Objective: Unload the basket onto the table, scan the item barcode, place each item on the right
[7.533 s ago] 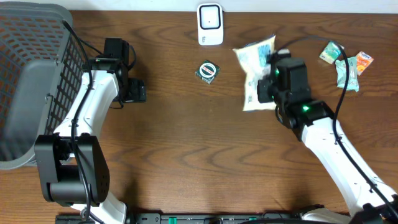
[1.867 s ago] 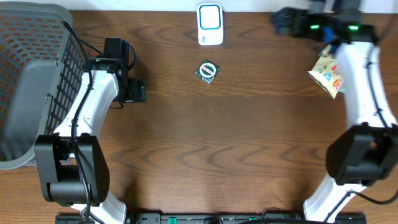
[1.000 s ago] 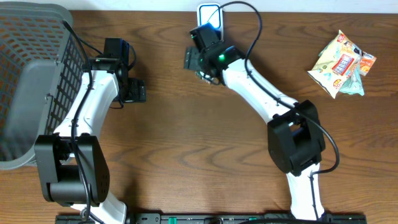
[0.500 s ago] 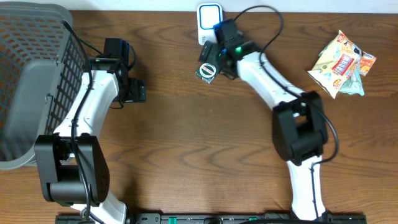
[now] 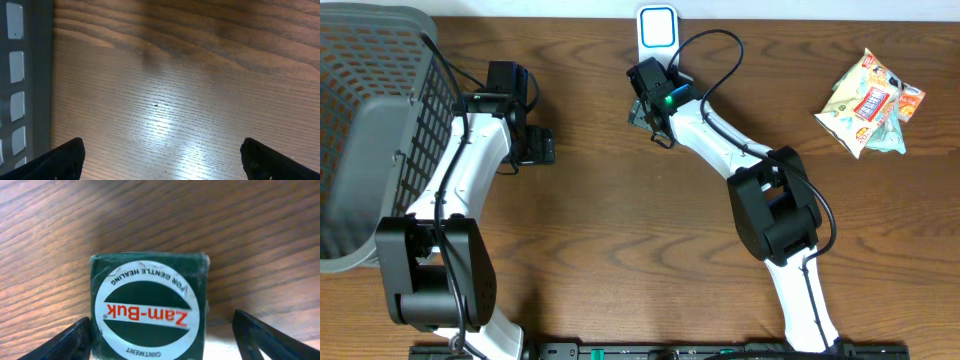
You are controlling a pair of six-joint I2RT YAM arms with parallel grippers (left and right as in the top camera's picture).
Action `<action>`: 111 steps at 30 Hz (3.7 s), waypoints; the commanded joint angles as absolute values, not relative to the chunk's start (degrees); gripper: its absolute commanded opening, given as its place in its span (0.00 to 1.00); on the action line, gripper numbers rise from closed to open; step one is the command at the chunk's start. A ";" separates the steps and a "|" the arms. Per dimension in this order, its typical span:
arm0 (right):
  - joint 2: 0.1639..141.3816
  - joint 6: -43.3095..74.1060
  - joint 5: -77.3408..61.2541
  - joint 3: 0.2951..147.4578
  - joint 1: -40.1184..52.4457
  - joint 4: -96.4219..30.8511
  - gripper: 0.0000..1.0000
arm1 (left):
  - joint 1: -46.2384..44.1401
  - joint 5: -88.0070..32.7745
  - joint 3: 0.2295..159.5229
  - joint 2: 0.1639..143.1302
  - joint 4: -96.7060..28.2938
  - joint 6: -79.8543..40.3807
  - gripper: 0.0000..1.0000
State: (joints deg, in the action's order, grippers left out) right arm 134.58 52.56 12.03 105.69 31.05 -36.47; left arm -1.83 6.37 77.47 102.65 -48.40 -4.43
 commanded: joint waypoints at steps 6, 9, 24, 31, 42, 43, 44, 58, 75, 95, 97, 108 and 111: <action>134.52 44.27 15.05 105.86 30.00 -37.71 0.72 | -1.78 6.72 77.30 102.69 -48.58 -4.10 0.98; 133.75 37.01 15.07 105.86 29.17 -36.49 0.73 | -1.78 6.72 77.30 102.69 -48.58 -4.10 0.97; 135.35 29.85 8.01 105.84 25.58 -34.17 0.70 | -1.78 6.72 77.30 102.69 -48.58 -4.10 0.98; 135.37 33.78 10.07 105.84 25.58 -39.33 0.69 | -1.78 6.72 77.30 102.69 -48.58 -4.10 0.98; 135.48 27.09 10.63 105.25 25.21 -38.52 0.71 | -1.78 6.72 77.30 102.69 -48.58 -4.10 0.98; 135.52 27.09 10.61 105.25 25.08 -38.52 0.72 | -1.78 6.72 77.30 102.69 -48.58 -4.10 0.98; 135.59 27.11 10.59 105.25 24.93 -38.46 0.72 | -1.78 6.70 77.30 102.69 -48.56 -4.10 0.98; 137.49 27.16 8.62 105.25 24.84 -38.15 0.54 | -1.78 6.70 77.30 102.69 -48.58 -4.10 0.98; 131.22 19.84 8.67 114.10 23.66 -35.22 0.59 | -1.78 6.72 77.30 102.69 -48.58 -4.10 0.98; 133.58 10.00 10.11 116.14 23.70 7.27 0.68 | -1.78 6.72 77.30 102.69 -48.58 -4.10 0.98; 135.28 9.56 10.11 116.14 23.73 9.98 0.66 | -1.78 6.72 77.30 102.69 -48.58 -4.10 0.98; 137.69 9.80 11.66 116.16 25.50 0.49 0.76 | -1.78 6.72 77.30 102.69 -48.58 -4.10 0.98; 137.12 9.82 11.70 116.16 26.57 -6.87 0.83 | -1.78 6.72 77.30 102.69 -48.58 -4.10 0.98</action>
